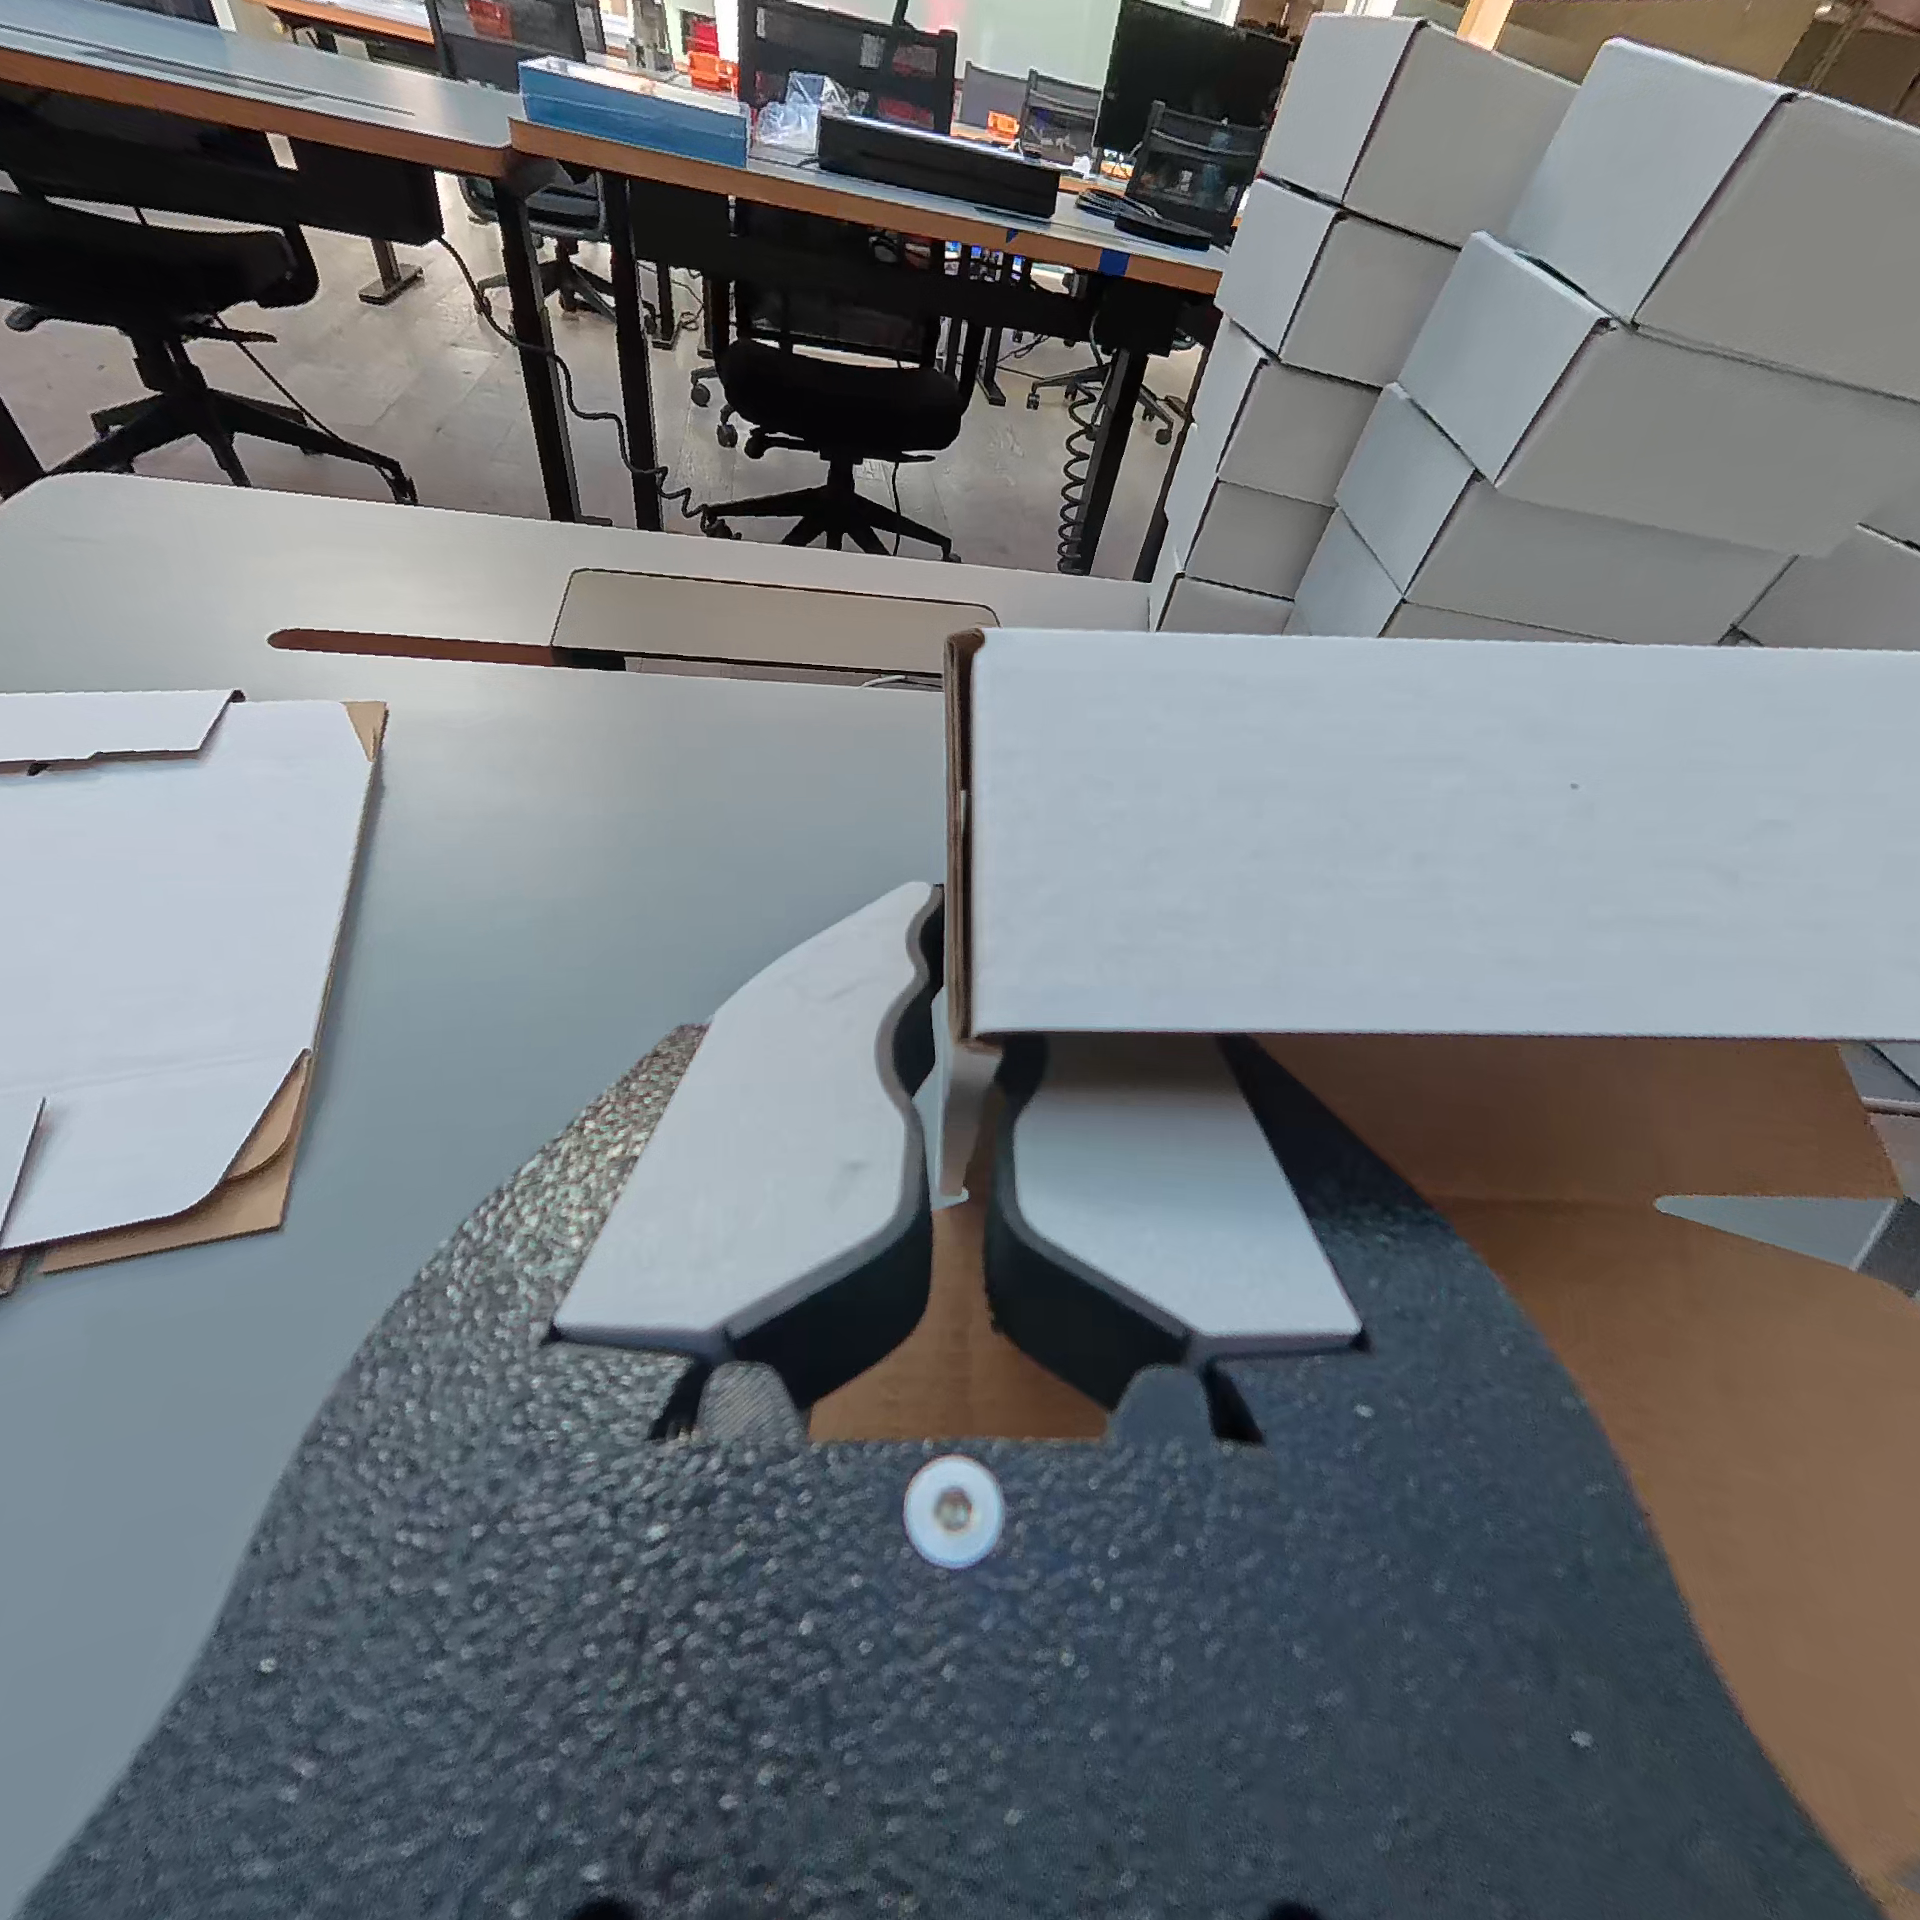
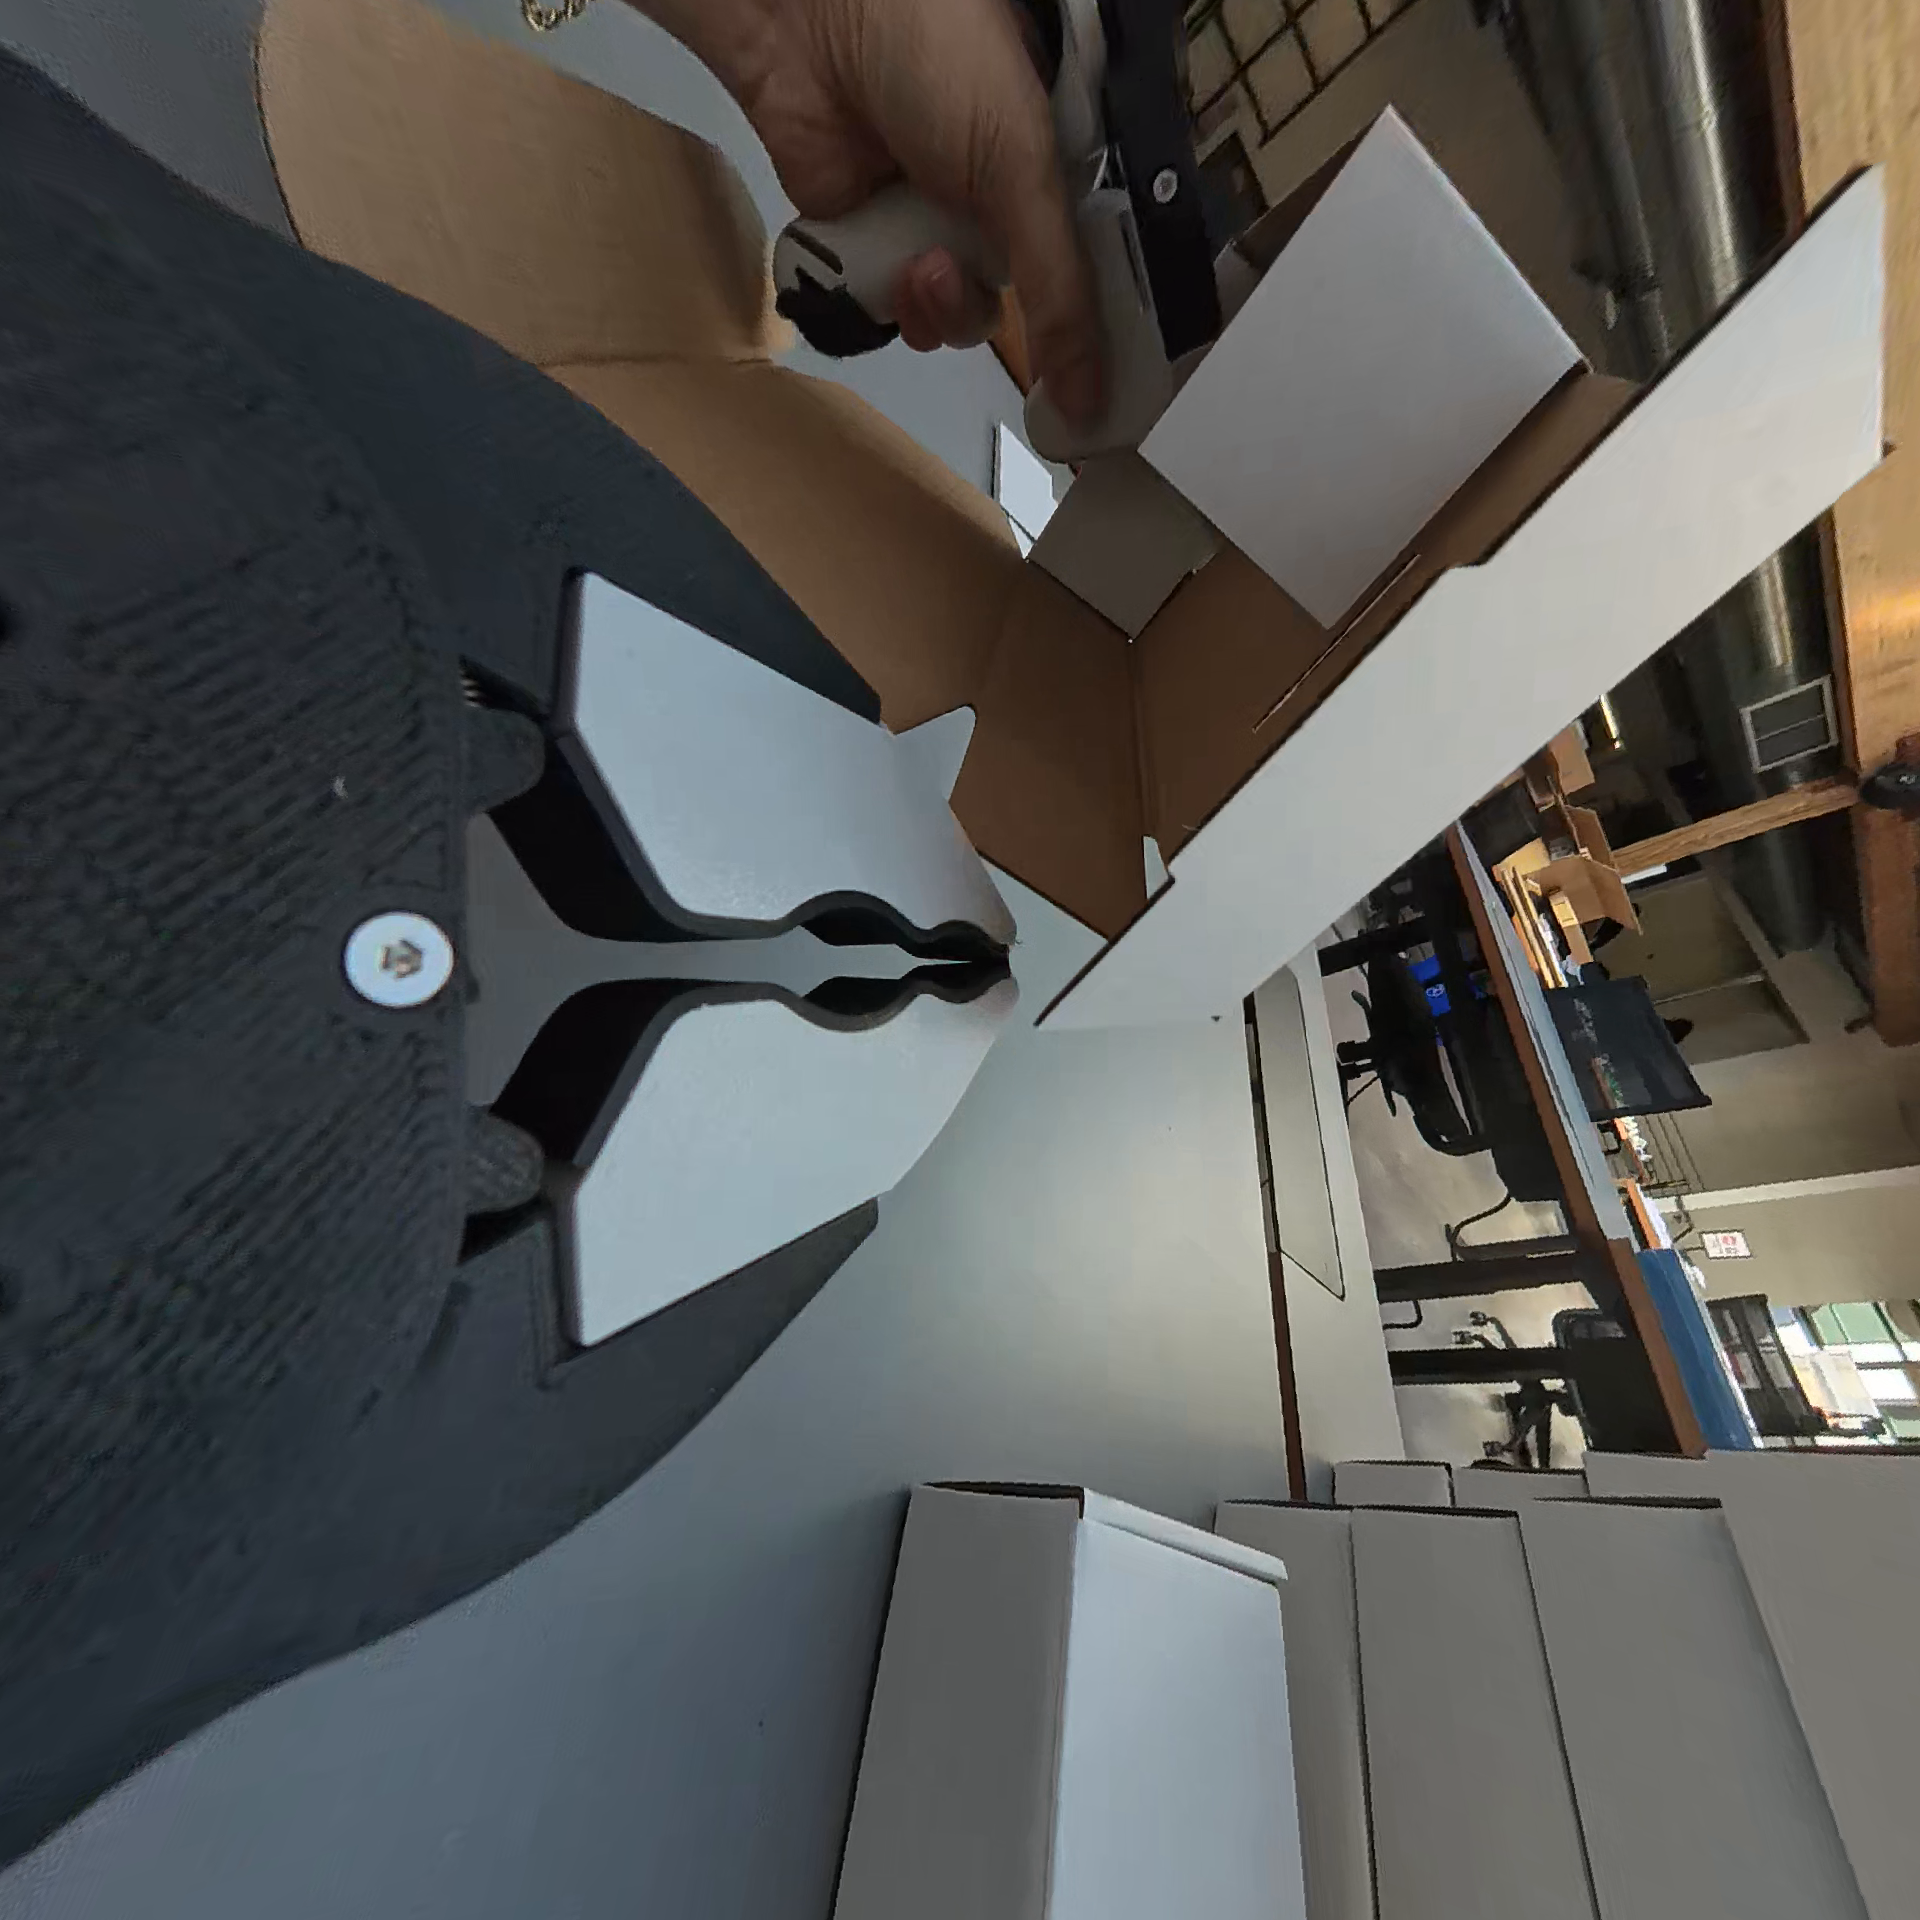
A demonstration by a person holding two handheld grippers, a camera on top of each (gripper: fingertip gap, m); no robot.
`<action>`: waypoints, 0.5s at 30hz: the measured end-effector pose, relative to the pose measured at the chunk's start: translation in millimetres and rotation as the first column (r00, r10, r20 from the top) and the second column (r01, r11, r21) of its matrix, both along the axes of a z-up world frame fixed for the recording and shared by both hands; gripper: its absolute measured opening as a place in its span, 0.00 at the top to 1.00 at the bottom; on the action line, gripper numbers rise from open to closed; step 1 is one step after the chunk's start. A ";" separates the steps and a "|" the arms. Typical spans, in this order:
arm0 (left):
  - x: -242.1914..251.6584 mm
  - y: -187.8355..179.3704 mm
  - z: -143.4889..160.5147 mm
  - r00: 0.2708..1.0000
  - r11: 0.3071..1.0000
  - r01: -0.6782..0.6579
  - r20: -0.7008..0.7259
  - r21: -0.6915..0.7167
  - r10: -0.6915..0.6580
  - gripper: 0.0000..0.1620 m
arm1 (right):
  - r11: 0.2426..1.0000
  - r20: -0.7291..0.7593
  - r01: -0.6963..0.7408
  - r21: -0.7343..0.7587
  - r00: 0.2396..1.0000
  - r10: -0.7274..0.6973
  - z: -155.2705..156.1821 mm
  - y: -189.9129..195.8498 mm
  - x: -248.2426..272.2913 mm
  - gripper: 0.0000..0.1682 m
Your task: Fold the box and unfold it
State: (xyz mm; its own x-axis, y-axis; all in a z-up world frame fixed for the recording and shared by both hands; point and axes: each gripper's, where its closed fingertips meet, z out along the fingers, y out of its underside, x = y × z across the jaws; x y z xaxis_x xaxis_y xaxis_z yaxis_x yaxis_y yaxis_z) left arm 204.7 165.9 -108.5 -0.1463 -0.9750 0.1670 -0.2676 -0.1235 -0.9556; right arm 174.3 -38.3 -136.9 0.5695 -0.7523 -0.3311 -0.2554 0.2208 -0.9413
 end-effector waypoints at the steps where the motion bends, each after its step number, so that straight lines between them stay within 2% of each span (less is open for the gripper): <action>1: 0.0 -0.6 -0.7 1.000 1.000 0.000 0.001 0.003 0.000 0.97 | 1.000 0.003 -0.016 0.014 1.000 0.016 1.7 3.4 -1.6 1.00; 9: -1.0 -1.2 -4.9 1.000 0.999 -0.012 0.010 0.041 0.011 0.97 | 0.993 0.146 0.088 -0.075 0.986 -0.077 21.2 3.1 -5.3 1.00; 11: -1.6 -2.3 -4.6 1.000 0.999 -0.011 0.013 0.046 0.010 0.97 | 0.983 0.203 0.129 -0.134 0.974 -0.101 25.9 3.6 -7.1 1.00; 15: -3.2 -11.1 -6.9 1.000 0.997 -0.005 0.008 0.071 0.005 0.97 | 0.943 0.276 0.120 -0.309 0.961 -0.032 28.9 22.5 -13.0 1.00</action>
State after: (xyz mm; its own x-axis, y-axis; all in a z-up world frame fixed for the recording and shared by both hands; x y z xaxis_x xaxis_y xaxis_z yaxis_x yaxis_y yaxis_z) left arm 201.5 154.9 -115.4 -0.1424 -0.9851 0.0963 -0.2594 -0.0567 -0.9641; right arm 161.3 -15.8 -108.0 0.5399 -0.8371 0.0885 0.0168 -0.0944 -0.9954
